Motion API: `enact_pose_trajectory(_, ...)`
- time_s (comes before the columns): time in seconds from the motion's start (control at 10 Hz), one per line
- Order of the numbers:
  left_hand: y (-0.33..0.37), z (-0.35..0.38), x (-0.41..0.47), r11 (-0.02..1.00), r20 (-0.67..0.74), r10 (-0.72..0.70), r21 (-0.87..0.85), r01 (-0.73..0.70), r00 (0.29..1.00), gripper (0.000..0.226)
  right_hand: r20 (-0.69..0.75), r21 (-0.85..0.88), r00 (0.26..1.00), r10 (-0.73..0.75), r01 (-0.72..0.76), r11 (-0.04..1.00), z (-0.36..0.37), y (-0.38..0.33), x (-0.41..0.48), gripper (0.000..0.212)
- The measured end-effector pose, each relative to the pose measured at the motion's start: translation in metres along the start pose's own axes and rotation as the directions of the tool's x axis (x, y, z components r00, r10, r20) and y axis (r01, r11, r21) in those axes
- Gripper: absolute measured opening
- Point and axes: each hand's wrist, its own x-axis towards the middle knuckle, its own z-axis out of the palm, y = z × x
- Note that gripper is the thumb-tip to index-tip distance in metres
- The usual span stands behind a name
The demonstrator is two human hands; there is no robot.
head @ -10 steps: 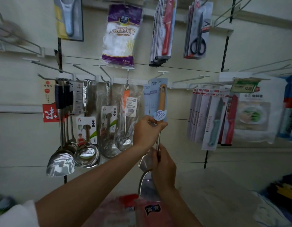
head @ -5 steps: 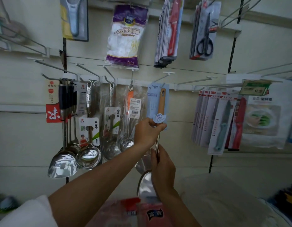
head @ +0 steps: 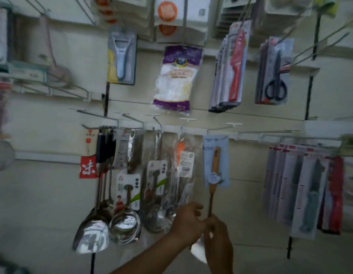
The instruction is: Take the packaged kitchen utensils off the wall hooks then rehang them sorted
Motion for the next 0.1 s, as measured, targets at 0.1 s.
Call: enact_pose_trajectory(0.1, -0.0058, -0.0360, -0.0312, 0.981, -0.109, 0.171, 0.117, -0.158, 0.979, 0.073, 0.084, 0.073, 0.989, 0.124, -0.130, 0.989, -0.0060, -0.0117, -0.0090, 0.039)
